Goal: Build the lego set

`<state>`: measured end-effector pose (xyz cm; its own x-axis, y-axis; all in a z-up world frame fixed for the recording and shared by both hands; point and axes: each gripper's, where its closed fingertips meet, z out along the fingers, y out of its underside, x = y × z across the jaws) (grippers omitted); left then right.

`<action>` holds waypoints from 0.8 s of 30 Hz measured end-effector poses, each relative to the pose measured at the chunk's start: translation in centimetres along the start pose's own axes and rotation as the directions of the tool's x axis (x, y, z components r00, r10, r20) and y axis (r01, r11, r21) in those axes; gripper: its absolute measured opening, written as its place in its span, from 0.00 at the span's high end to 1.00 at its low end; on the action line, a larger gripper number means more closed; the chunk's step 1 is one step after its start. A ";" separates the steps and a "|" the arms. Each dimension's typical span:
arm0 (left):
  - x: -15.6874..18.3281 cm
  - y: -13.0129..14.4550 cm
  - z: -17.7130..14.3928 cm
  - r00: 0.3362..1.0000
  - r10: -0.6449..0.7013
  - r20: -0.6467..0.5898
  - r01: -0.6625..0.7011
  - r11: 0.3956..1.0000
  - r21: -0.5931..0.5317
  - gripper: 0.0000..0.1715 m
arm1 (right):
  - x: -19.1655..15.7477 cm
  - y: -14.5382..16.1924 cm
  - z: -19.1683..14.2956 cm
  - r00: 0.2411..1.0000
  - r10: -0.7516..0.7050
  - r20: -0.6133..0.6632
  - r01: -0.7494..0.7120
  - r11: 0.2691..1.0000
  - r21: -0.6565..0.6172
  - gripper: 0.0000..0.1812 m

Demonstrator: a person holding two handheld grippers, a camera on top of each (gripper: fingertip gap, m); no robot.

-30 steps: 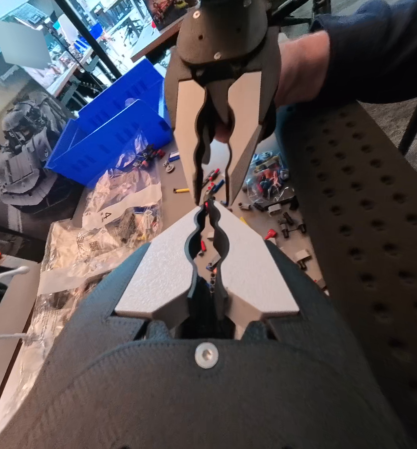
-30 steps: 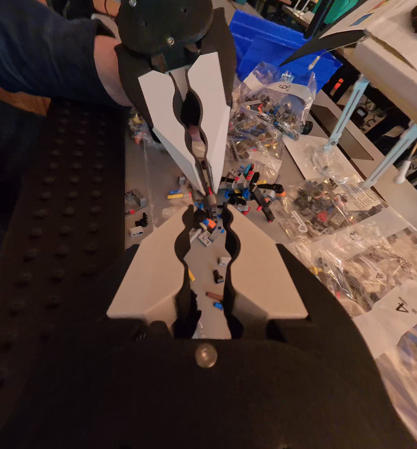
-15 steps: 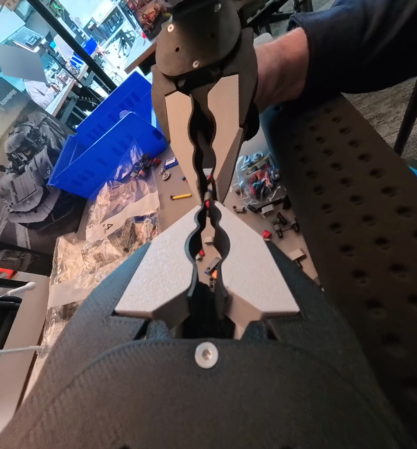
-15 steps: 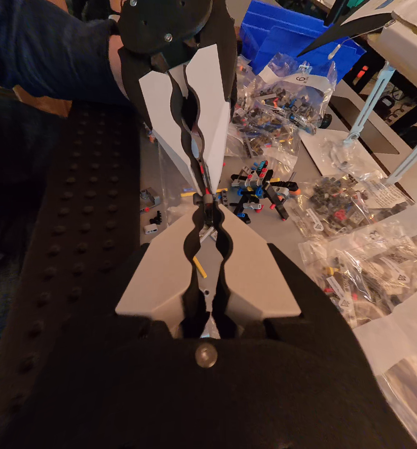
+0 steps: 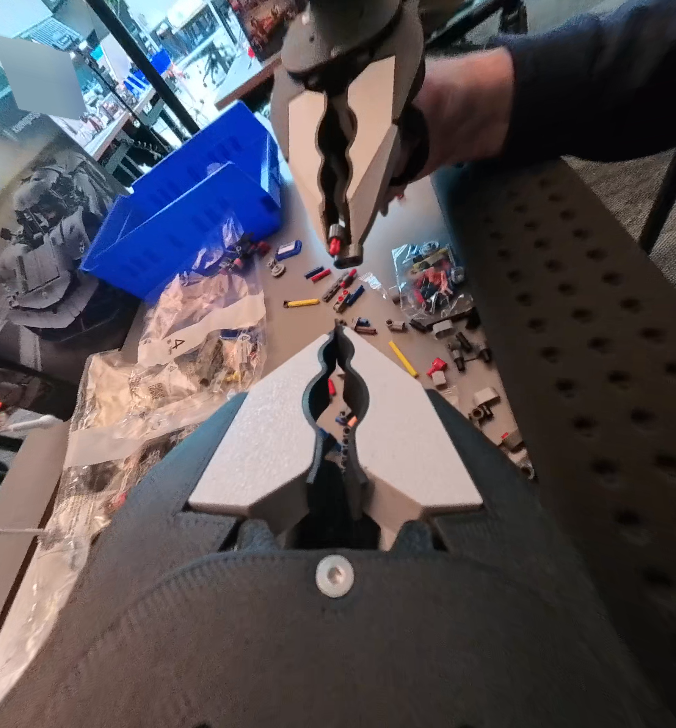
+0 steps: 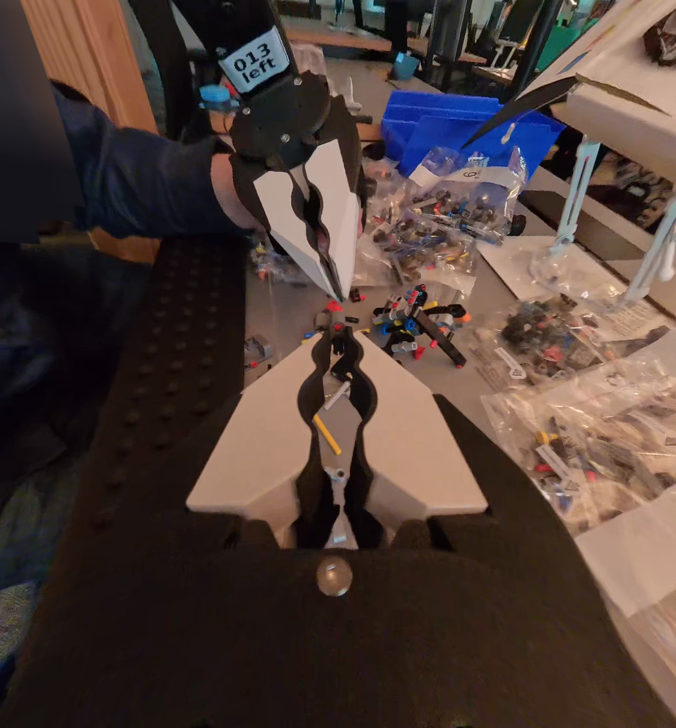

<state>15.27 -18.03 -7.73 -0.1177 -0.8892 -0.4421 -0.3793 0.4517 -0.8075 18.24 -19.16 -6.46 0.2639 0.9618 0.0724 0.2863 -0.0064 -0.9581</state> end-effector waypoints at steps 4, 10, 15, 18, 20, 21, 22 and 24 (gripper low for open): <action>-0.7 -0.7 -0.4 0.998 -0.068 -0.001 0.068 0.995 0.068 0.99 | -0.3 -0.5 0.2 0.993 0.087 0.077 -0.091 0.995 0.051 0.97; 0.3 -1.5 1.1 1.000 -0.001 0.015 0.000 0.999 0.054 0.79 | 0.0 0.4 1.3 0.987 0.139 0.082 -0.140 0.990 0.009 0.97; 1.0 -1.2 2.3 0.989 0.141 0.054 -0.140 0.990 -0.020 0.88 | -0.2 1.1 1.9 0.972 0.201 0.121 -0.199 0.979 -0.034 0.97; 0.7 -0.2 2.7 0.991 0.123 0.051 -0.120 0.990 -0.073 0.90 | 0.1 1.8 2.0 0.963 0.246 0.114 -0.240 0.969 -0.064 0.97; 0.7 0.0 2.7 0.992 0.120 0.047 -0.116 0.990 -0.083 0.91 | 0.1 1.8 2.0 0.964 0.243 0.109 -0.236 0.969 -0.069 0.97; 0.7 0.0 2.7 0.994 0.103 0.040 -0.100 0.992 -0.080 0.91 | 0.1 1.8 2.0 0.976 0.199 0.094 -0.192 0.979 -0.073 0.97; 0.9 -0.1 2.6 0.997 0.072 0.021 -0.070 0.995 -0.068 0.91 | -0.1 1.8 2.0 0.982 0.168 0.088 -0.162 0.984 -0.077 0.97; 0.9 -0.3 2.4 1.000 0.023 -0.001 -0.023 0.999 -0.039 0.91 | -0.2 1.6 2.0 0.992 0.107 0.060 -0.102 0.992 -0.080 0.97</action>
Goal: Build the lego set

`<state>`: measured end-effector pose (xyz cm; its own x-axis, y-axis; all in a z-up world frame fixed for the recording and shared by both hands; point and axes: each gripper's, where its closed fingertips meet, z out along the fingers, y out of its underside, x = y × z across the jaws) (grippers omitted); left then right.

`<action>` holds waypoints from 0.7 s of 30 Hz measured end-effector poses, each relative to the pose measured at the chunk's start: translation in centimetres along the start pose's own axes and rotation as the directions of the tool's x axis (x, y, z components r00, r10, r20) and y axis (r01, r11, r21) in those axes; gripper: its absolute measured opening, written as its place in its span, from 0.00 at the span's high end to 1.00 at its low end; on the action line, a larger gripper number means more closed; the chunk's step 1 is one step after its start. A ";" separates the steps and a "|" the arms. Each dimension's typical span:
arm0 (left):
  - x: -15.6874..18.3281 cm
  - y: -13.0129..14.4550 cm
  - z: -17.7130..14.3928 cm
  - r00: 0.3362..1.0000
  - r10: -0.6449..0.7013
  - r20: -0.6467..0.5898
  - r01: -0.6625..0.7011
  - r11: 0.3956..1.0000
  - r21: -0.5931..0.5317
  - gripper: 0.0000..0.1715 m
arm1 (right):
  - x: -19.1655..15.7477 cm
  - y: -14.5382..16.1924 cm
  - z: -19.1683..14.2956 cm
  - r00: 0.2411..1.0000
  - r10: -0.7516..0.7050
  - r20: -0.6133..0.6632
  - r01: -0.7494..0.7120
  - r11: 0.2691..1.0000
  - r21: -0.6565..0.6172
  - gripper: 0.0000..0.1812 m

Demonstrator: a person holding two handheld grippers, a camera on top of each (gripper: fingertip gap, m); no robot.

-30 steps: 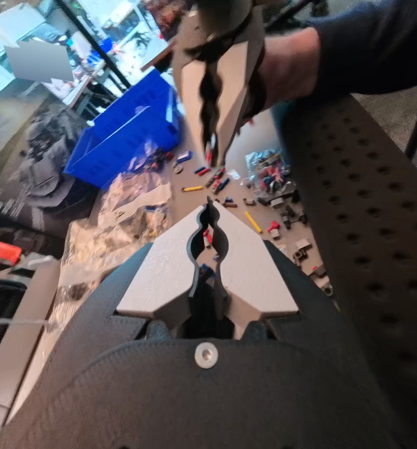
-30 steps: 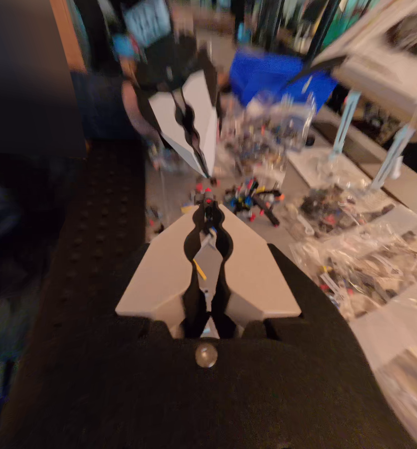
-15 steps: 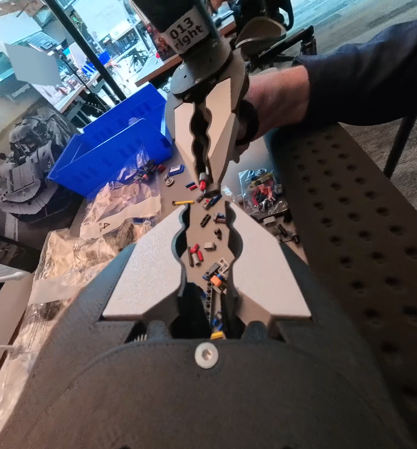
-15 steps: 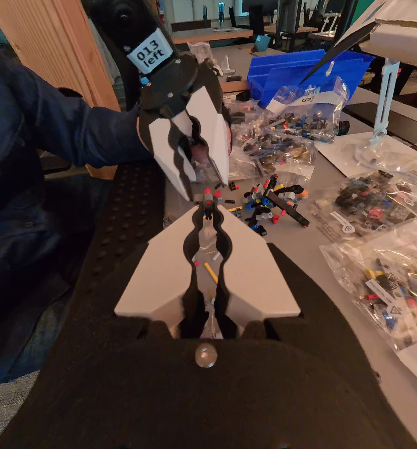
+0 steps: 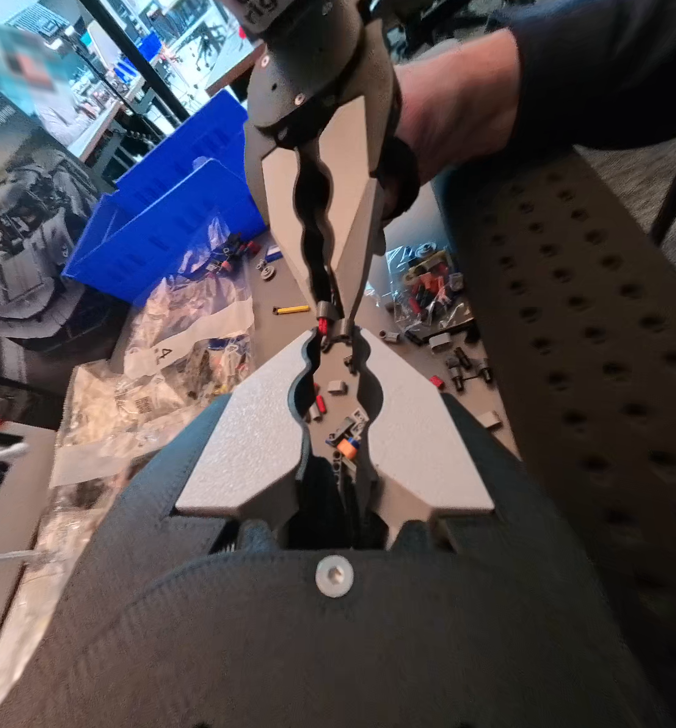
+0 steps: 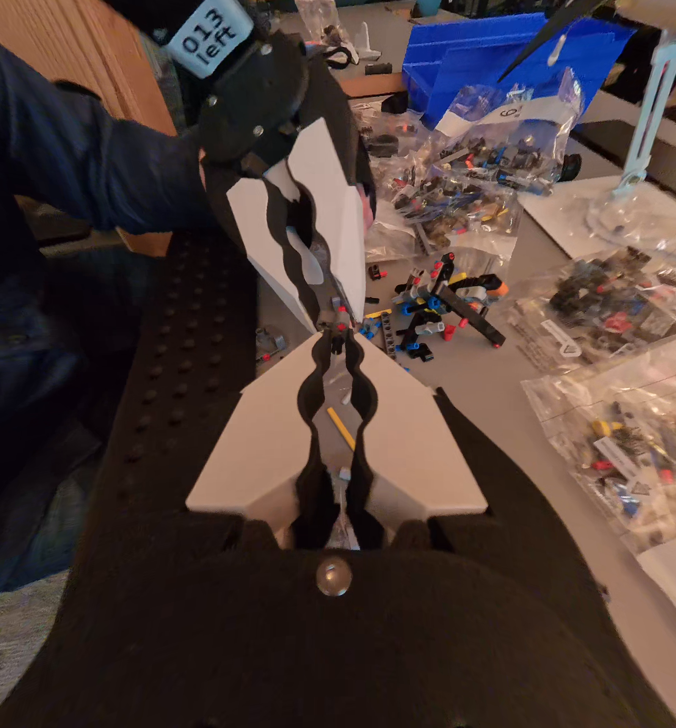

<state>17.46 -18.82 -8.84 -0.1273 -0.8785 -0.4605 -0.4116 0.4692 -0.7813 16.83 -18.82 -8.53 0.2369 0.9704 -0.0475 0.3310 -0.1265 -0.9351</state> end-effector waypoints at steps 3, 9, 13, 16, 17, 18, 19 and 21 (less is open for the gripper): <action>-0.1 -0.8 -0.5 0.992 -0.117 -0.054 0.120 0.990 0.070 0.91 | -0.3 -0.8 -0.3 0.995 -0.091 -0.043 0.092 0.996 0.017 0.97; 0.2 -1.5 -1.0 0.965 -0.212 -0.153 0.232 0.965 0.124 0.93 | -0.8 -1.0 -0.5 0.991 -0.130 -0.040 0.130 0.991 0.018 0.97; 0.5 -1.2 -1.0 0.953 -0.238 -0.190 0.262 0.958 0.114 0.93 | -0.9 -0.7 -0.3 0.987 -0.155 -0.049 0.155 0.988 -0.011 0.98; 0.3 -1.4 -1.1 0.933 -0.290 -0.214 0.322 0.937 0.136 0.91 | -0.5 -1.3 -0.5 0.974 -0.199 -0.107 0.201 0.980 0.008 0.98; 0.3 -1.4 -1.1 0.932 -0.291 -0.215 0.323 0.936 0.137 0.90 | -0.5 -1.4 -0.6 0.970 -0.213 -0.116 0.215 0.977 0.007 0.98; 0.4 -1.5 -1.0 0.929 -0.292 -0.225 0.327 0.936 0.133 0.90 | -0.5 -1.3 -0.5 0.968 -0.220 -0.118 0.222 0.975 0.003 0.98; 0.4 -1.6 -1.0 0.929 -0.296 -0.224 0.330 0.934 0.135 0.91 | -0.5 -1.2 -0.4 0.964 -0.235 -0.125 0.236 0.972 -0.008 0.98; 0.6 -1.6 -0.8 0.921 -0.308 -0.238 0.343 0.931 0.124 0.89 | -0.7 -1.1 -0.2 0.959 -0.256 -0.123 0.255 0.967 -0.021 0.98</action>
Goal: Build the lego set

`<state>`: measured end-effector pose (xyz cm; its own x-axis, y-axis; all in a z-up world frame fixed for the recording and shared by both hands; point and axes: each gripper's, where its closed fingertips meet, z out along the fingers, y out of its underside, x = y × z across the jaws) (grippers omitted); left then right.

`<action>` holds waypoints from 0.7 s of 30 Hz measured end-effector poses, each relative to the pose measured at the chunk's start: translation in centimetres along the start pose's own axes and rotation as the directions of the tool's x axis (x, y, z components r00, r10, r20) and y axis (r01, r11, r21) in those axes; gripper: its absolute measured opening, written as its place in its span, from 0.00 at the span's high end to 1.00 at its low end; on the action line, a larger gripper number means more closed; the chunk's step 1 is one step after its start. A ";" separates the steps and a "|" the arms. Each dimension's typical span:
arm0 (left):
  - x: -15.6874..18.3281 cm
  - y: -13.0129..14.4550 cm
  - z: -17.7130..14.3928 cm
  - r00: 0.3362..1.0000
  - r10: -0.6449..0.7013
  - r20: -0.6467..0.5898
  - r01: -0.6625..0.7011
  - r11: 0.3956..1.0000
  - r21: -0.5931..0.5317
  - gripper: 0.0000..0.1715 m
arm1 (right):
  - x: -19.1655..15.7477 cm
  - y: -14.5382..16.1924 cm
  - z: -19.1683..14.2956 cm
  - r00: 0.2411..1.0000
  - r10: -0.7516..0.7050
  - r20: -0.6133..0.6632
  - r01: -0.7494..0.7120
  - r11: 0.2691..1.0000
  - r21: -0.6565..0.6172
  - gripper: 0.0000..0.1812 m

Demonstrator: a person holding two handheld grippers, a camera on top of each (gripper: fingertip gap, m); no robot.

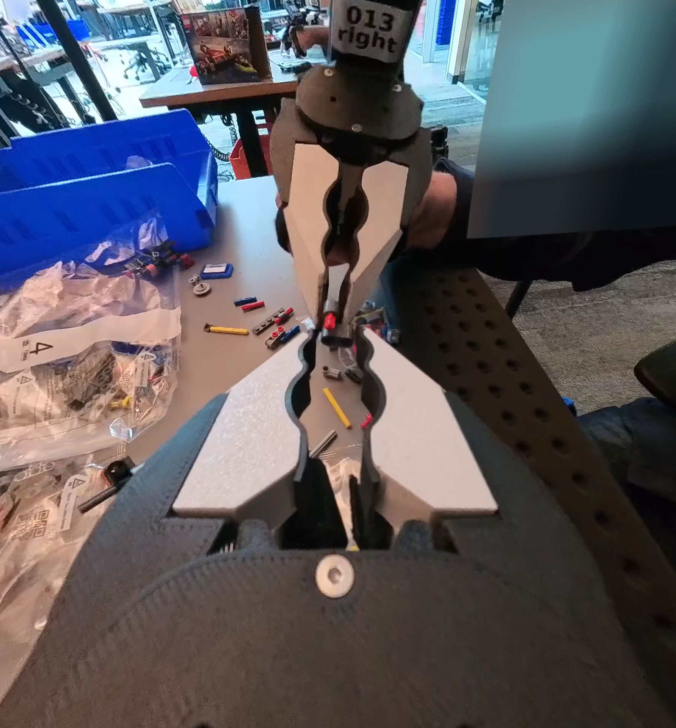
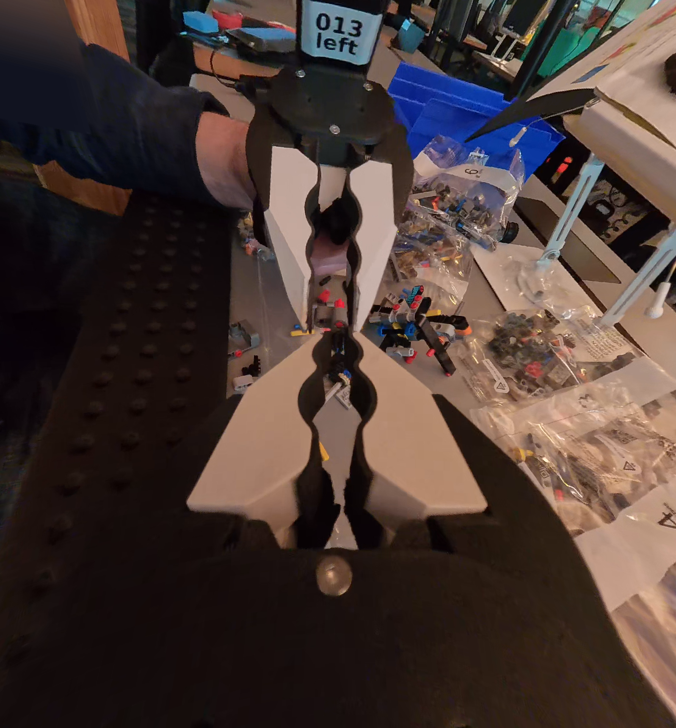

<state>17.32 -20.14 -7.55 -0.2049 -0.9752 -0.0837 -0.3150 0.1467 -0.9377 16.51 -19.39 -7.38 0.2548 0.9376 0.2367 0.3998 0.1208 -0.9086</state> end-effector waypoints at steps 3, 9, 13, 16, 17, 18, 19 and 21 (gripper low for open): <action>0.1 0.0 0.0 0.999 0.038 0.015 -0.038 0.999 -0.012 0.91 | 0.0 -0.2 0.0 1.000 -0.005 -0.002 0.005 1.000 0.005 0.98; 0.3 -0.4 -0.2 0.997 0.075 0.030 -0.075 0.997 -0.007 0.91 | -0.2 -0.4 -0.1 1.000 -0.008 -0.003 0.008 1.000 0.004 0.98; 0.6 -0.9 -0.4 0.994 0.098 0.041 -0.099 0.995 0.014 0.92 | -0.5 -0.8 -0.5 1.000 0.003 0.014 -0.003 1.000 0.029 0.99; 0.9 -1.5 -0.5 0.996 0.087 0.028 -0.088 0.995 0.036 0.92 | -0.8 -1.1 -0.8 0.999 0.014 0.040 -0.016 0.998 0.056 0.99; 0.9 -1.4 -0.5 0.994 0.105 0.035 -0.106 0.994 0.025 0.92 | -0.9 -1.0 -0.8 0.999 0.010 0.042 -0.012 0.999 0.047 0.99; 1.1 -1.4 -0.6 0.993 0.109 0.032 -0.110 0.994 0.022 0.92 | -1.0 -1.1 -0.8 0.999 0.009 0.050 -0.012 0.998 0.054 0.99; 1.2 -1.7 -0.7 0.994 0.110 0.028 -0.111 0.993 0.033 0.92 | -1.1 -1.3 -0.9 0.998 0.012 0.061 -0.016 0.998 0.066 0.99; 1.1 -1.6 -0.8 0.994 0.107 0.029 -0.108 0.994 0.033 0.92 | -1.2 -1.2 -0.9 0.998 0.016 0.067 -0.020 0.998 0.064 0.99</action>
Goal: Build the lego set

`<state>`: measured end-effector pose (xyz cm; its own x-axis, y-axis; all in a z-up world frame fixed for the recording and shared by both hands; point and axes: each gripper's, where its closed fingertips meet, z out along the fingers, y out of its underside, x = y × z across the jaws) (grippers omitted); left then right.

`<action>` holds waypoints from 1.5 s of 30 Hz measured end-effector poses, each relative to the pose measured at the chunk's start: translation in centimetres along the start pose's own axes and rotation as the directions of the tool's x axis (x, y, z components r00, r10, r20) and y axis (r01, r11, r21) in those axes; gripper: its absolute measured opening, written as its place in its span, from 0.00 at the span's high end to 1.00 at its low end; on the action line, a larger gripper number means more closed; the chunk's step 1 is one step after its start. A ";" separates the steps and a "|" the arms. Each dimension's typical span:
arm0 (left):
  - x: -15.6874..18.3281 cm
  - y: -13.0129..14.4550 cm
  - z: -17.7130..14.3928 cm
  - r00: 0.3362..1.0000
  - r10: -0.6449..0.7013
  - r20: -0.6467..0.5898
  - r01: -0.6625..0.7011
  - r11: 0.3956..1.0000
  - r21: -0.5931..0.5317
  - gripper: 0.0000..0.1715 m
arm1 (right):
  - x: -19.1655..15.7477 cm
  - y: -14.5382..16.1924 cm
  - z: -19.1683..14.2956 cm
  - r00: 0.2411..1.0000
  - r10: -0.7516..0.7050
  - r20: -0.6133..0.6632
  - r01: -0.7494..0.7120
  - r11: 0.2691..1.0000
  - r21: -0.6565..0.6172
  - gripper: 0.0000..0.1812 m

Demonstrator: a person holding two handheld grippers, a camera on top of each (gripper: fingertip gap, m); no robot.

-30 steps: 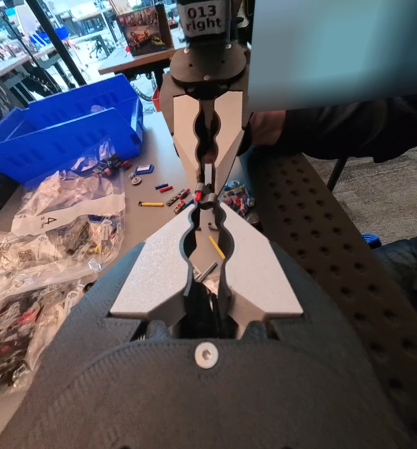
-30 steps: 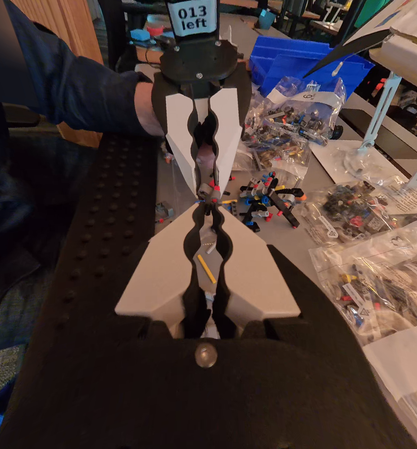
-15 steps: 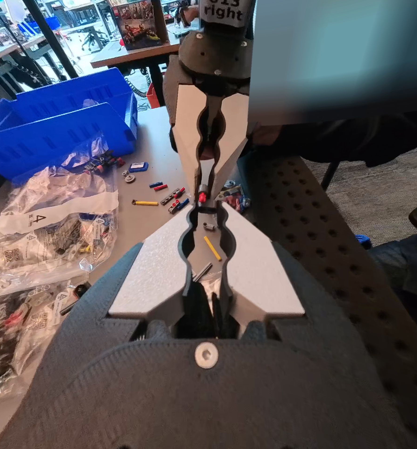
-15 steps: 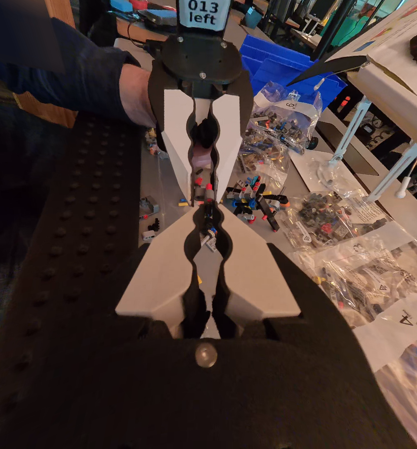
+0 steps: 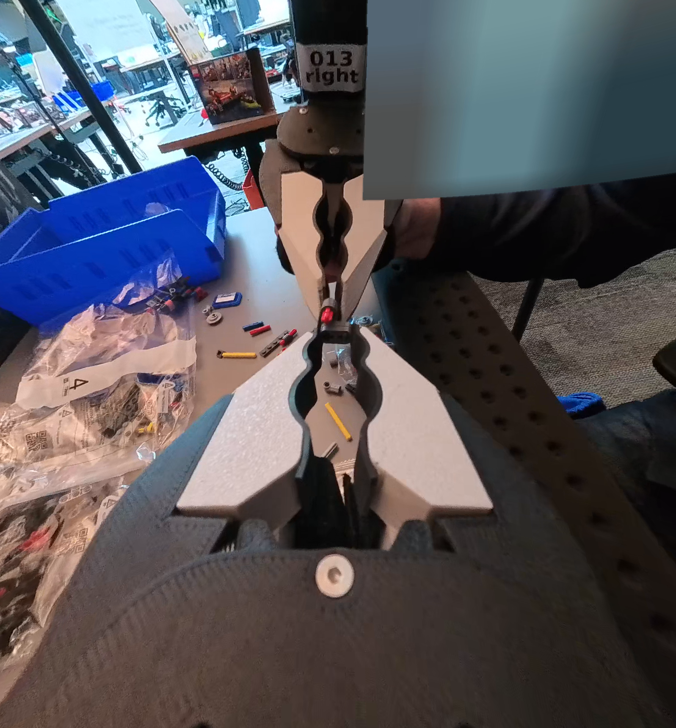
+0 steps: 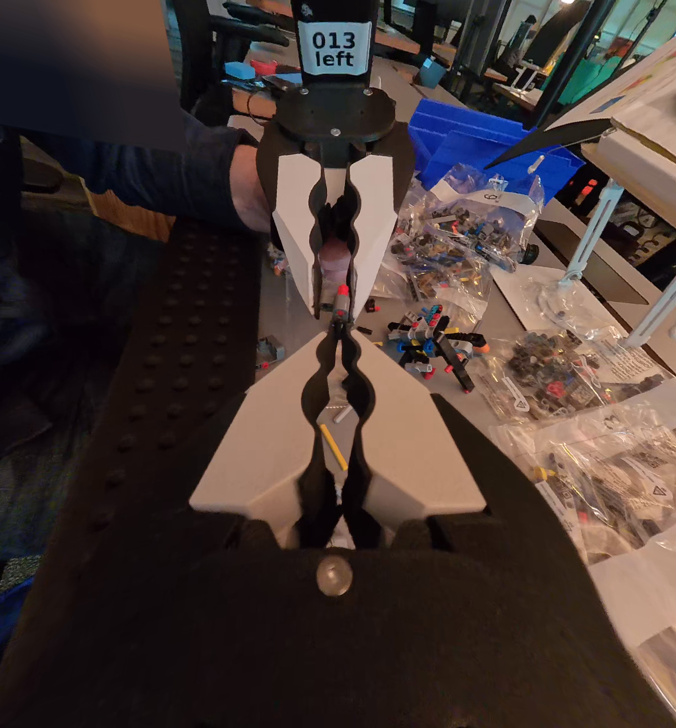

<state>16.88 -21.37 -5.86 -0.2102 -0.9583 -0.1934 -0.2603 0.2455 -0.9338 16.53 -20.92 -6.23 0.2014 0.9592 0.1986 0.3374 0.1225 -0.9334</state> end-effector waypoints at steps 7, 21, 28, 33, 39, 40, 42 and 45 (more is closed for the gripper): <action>-5.5 -2.6 -7.8 0.971 -0.124 0.203 0.079 0.973 0.217 0.92 | 2.3 0.4 -3.6 0.992 0.106 -0.067 -0.100 0.992 0.079 1.00; -1.8 2.4 -0.5 0.993 0.087 0.086 -0.076 0.990 -0.118 0.91 | 2.2 0.6 1.0 0.993 0.065 -0.095 -0.066 0.998 -0.012 0.99; -1.9 2.1 -0.4 0.992 0.080 0.095 -0.071 0.993 -0.100 0.91 | 2.1 0.9 0.6 0.994 0.054 -0.096 -0.057 0.998 -0.029 0.97; -1.5 1.9 -0.1 0.992 0.091 0.084 -0.084 0.992 -0.090 0.91 | 1.9 1.4 1.4 0.995 0.037 -0.097 -0.044 0.997 -0.070 0.96; -1.6 2.0 0.0 0.990 0.102 0.092 -0.093 0.991 -0.099 0.91 | 1.8 1.7 1.5 0.994 -0.006 -0.112 -0.007 0.993 -0.116 0.99; -1.4 2.0 0.0 0.991 0.103 0.086 -0.094 0.990 -0.102 0.91 | 1.6 1.7 1.4 0.994 -0.021 -0.111 0.008 0.993 -0.121 0.99; -1.2 1.6 -0.1 0.993 0.091 0.076 -0.085 0.993 -0.081 0.91 | 1.4 1.3 1.2 0.995 -0.029 -0.099 0.018 0.995 -0.103 1.00; -0.7 1.0 -0.2 0.994 0.089 0.059 -0.086 0.995 -0.058 0.92 | 0.8 0.8 1.0 0.997 -0.025 -0.068 0.020 0.997 -0.074 1.00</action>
<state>16.54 -20.46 -6.57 -0.1767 -0.9396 -0.2932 -0.2951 0.3347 -0.8949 16.08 -19.86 -7.11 0.2553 0.9362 0.2416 0.4087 0.1220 -0.9045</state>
